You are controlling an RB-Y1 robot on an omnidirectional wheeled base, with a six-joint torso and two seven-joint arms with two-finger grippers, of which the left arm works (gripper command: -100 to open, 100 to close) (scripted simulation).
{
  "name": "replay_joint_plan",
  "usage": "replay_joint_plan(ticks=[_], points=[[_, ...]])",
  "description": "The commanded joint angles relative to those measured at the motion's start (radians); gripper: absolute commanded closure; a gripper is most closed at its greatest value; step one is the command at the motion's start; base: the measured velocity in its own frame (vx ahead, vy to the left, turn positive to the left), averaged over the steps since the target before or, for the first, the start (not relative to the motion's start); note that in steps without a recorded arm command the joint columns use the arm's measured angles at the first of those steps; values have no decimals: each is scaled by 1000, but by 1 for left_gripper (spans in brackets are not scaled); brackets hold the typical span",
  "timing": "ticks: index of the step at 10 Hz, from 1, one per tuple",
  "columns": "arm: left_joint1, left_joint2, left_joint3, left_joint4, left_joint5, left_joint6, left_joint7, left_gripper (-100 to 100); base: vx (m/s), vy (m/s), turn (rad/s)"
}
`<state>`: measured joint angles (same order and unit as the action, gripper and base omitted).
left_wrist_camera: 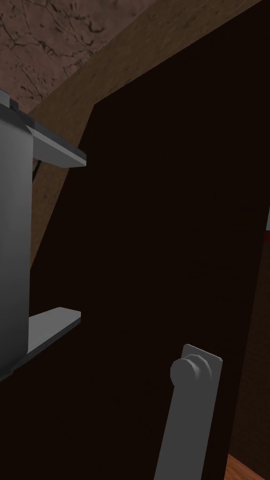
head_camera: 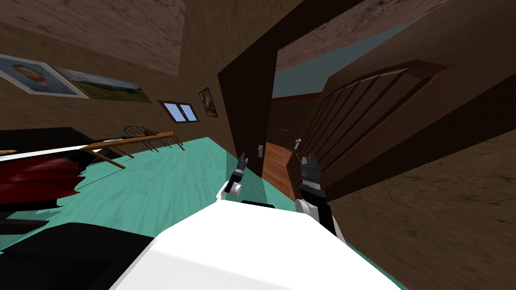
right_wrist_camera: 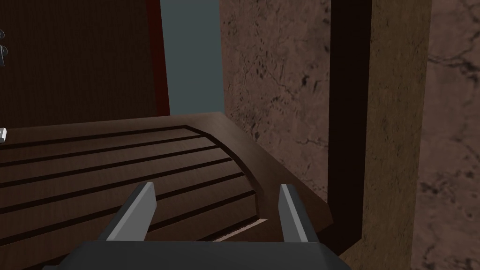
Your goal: Push the door open
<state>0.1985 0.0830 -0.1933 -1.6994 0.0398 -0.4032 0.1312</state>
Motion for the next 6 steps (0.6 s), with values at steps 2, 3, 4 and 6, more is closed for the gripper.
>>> replay_joint_plan(ticks=[2, 3, 4, 6], points=[[-34, 5, -14, 50, -2, 13, -1, -100, 68, 72, -63], [-50, 6, -25, 78, -4, 19, -2, -100, 42, 53, -46], [-67, 8, -35, 106, -7, 26, -3, -100, 68, 66, -99], [-98, 10, -55, 158, -11, 38, -6, -100, 72, 95, -100]])
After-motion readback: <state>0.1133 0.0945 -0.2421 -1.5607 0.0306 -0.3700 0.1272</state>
